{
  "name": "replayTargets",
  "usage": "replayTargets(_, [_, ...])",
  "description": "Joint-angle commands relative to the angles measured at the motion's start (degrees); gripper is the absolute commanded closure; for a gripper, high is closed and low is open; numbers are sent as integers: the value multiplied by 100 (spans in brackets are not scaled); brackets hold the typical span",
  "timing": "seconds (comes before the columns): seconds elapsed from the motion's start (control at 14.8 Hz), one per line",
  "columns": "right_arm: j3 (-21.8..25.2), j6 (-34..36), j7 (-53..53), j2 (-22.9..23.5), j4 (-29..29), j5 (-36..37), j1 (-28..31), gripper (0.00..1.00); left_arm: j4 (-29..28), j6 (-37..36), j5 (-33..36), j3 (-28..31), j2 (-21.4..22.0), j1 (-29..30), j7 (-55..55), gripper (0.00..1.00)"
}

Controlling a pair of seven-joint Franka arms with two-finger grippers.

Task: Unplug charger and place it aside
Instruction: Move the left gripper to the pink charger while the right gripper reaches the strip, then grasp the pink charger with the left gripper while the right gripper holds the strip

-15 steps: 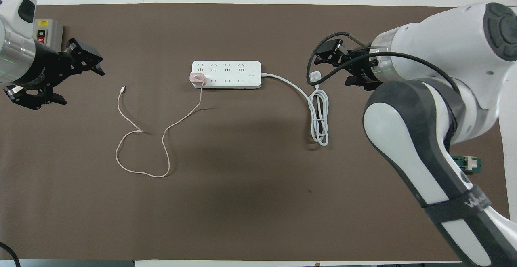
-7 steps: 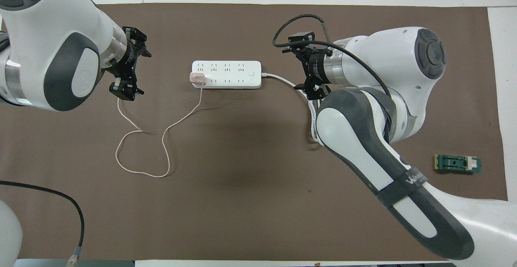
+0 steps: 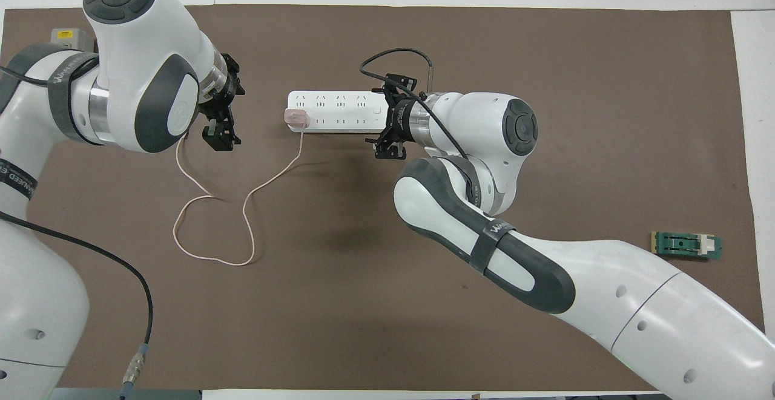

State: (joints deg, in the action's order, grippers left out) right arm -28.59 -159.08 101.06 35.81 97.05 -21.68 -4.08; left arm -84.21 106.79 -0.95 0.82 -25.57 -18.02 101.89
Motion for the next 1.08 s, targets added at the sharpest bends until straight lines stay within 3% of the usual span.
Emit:
replayTargets(0.0, [-95, 246, -130, 171, -213, -46, 320, 0, 150, 446, 51, 76, -273, -105, 426, 0])
replayTargets(0.2, [-156, 806, -148, 304, -240, -354, 312, 0, 317, 650, 60, 85, -536, -219, 762, 0])
replayTargets(0.34, [-191, 1839, -654, 295, -292, -380, 390, 0, 379, 650, 60, 85, -660, -289, 920, 0])
replayTargets(0.47, [-200, 2677, -807, 356, -703, -407, 540, 0, 518, 668, 60, 94, -809, -403, 1069, 0])
replayTargets(0.68, [-191, 3294, -869, 321, -1003, -57, 610, 0, 677, 729, 60, 85, -924, -623, 1271, 0])
replayTargets(0.81, [-148, 3078, -1070, 417, -1136, 24, 558, 0, 765, 799, 60, 94, -1064, -825, 1378, 0])
replayTargets(0.88, [-147, 2624, -1071, 505, -1119, 50, 506, 0, 783, 799, 60, 94, -1160, -843, 1378, 0])
replayTargets(1.02, [-121, 2242, -1053, 838, -1284, 233, 129, 0, 783, 808, 68, 94, -1240, -852, 1369, 0])
